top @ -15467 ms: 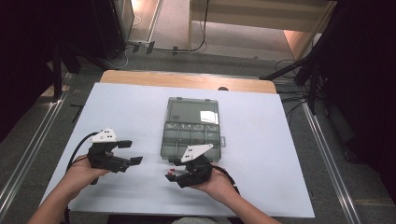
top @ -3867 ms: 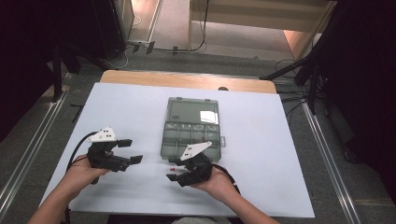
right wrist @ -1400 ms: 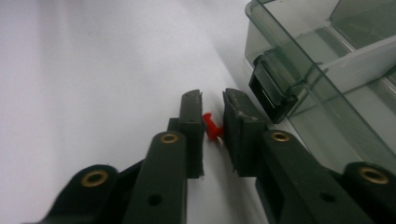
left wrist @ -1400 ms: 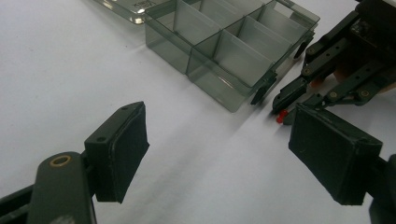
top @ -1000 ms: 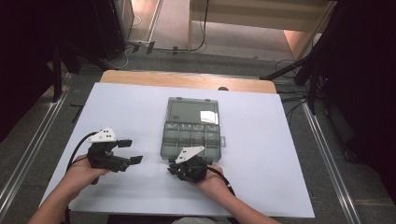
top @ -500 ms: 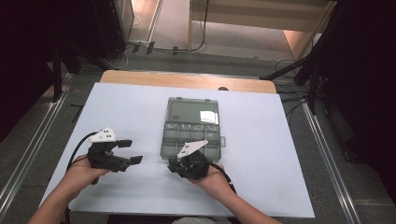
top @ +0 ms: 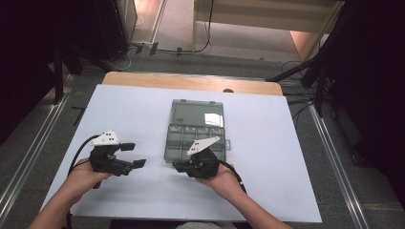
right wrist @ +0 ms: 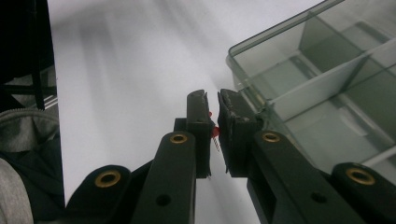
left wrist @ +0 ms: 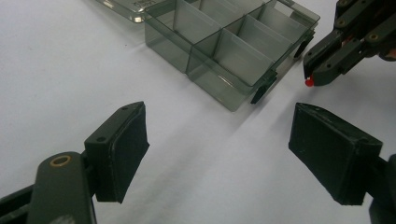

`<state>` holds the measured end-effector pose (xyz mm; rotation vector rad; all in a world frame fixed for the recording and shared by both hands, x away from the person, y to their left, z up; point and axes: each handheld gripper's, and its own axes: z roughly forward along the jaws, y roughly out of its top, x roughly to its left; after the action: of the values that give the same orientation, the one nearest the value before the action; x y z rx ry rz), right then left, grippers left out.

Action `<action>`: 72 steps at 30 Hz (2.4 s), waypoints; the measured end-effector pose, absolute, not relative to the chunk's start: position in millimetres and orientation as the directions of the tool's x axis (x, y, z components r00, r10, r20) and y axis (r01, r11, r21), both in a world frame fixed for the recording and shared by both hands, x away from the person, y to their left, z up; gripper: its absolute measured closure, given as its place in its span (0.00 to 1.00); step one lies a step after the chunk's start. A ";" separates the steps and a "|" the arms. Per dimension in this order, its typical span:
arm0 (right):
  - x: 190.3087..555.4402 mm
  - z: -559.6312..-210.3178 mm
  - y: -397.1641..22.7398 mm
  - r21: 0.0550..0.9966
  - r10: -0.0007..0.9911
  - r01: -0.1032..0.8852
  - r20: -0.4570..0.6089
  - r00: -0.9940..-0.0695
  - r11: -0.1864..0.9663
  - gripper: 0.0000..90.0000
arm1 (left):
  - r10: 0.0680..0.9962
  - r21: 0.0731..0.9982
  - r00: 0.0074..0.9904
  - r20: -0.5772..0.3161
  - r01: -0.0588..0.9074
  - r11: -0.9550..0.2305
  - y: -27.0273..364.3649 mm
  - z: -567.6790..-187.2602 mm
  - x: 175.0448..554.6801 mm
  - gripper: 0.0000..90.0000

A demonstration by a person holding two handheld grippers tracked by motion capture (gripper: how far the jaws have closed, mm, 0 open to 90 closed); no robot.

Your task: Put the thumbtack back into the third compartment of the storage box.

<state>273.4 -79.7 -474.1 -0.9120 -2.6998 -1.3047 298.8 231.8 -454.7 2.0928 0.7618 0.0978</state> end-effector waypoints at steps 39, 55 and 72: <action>312.2 -455.5 -124.4 0.717 0.625 0.576 0.252 -0.739 0.393 0.94 | 0.562 0.764 0.801 -0.207 0.491 -0.419 229.7 -459.1 294.5 0.21; 332.4 -461.5 -139.7 0.707 0.694 0.610 0.237 -0.680 0.357 0.93 | 0.572 0.771 0.794 -0.205 0.491 -0.406 233.3 -458.9 293.3 0.21; 350.6 -471.1 -140.7 0.702 0.732 0.630 0.230 -0.641 0.332 0.93 | 0.579 0.784 0.790 -0.203 0.485 -0.387 233.8 -455.8 293.8 0.21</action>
<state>350.6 -140.7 -471.1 -1.3714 -2.6651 -1.3056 293.8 233.8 -455.8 2.0536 0.7908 0.1276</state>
